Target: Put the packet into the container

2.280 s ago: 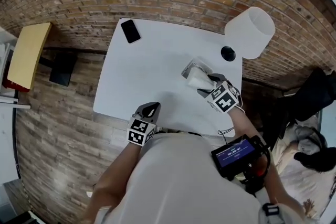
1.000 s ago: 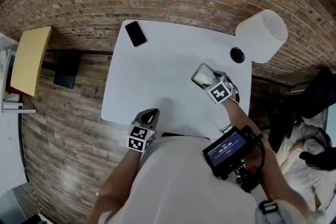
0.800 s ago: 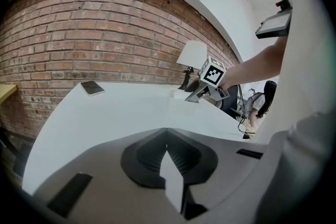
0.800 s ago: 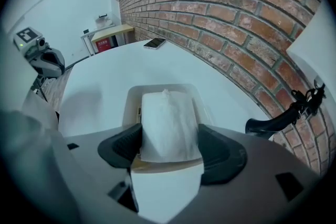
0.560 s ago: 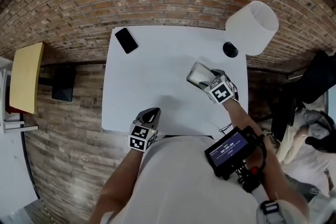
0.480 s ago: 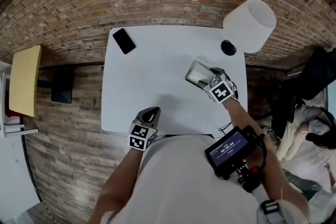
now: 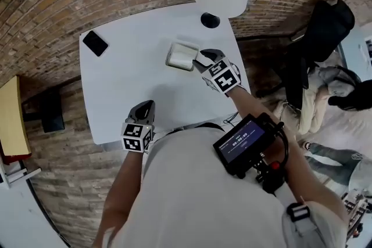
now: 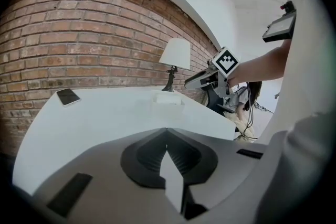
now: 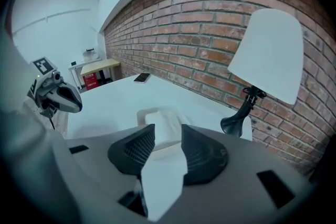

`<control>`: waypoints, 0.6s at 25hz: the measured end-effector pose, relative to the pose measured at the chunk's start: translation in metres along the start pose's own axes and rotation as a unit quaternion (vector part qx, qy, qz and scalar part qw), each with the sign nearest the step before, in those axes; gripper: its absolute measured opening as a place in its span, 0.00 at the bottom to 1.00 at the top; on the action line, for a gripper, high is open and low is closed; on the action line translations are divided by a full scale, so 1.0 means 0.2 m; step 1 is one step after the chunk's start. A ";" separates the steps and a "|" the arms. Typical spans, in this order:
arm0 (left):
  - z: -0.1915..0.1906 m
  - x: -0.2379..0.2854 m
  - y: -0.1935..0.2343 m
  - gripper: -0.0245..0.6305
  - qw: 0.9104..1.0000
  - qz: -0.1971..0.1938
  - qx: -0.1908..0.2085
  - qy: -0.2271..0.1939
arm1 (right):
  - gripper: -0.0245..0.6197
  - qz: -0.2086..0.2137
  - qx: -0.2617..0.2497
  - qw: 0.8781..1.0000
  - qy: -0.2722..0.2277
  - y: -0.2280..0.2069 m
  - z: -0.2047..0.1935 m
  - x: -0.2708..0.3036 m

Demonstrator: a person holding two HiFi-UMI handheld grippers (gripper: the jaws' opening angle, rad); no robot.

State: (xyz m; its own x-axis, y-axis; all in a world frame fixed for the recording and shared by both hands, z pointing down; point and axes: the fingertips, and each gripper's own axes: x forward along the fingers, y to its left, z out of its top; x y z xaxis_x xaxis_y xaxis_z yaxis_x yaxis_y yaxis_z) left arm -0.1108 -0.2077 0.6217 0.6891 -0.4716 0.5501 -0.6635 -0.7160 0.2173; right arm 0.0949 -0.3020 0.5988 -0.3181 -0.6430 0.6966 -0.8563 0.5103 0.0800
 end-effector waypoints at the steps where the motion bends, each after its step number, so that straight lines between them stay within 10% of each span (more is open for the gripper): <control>1: 0.01 0.01 -0.03 0.05 1.000 -0.003 0.004 -0.001 | 0.26 -0.002 0.005 1.000 -0.006 0.00 -0.01 -0.04; 6: 0.02 0.03 -0.22 0.05 1.000 -0.017 0.020 -0.001 | 0.05 0.003 0.023 0.999 -0.029 0.07 -0.15 -0.22; 15: -0.05 0.03 -0.55 0.05 0.998 -0.043 0.047 0.022 | 0.05 0.041 0.119 0.988 -0.093 0.26 -0.46 -0.60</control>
State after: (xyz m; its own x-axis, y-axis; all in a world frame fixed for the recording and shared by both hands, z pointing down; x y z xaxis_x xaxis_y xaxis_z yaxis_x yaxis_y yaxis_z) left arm -0.0364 -0.1273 0.6091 0.7275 -0.3853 0.5677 -0.5713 -0.7983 0.1904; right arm 0.1261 -0.1454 0.5841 -0.4408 -0.7103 0.5488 -0.8888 0.4308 -0.1563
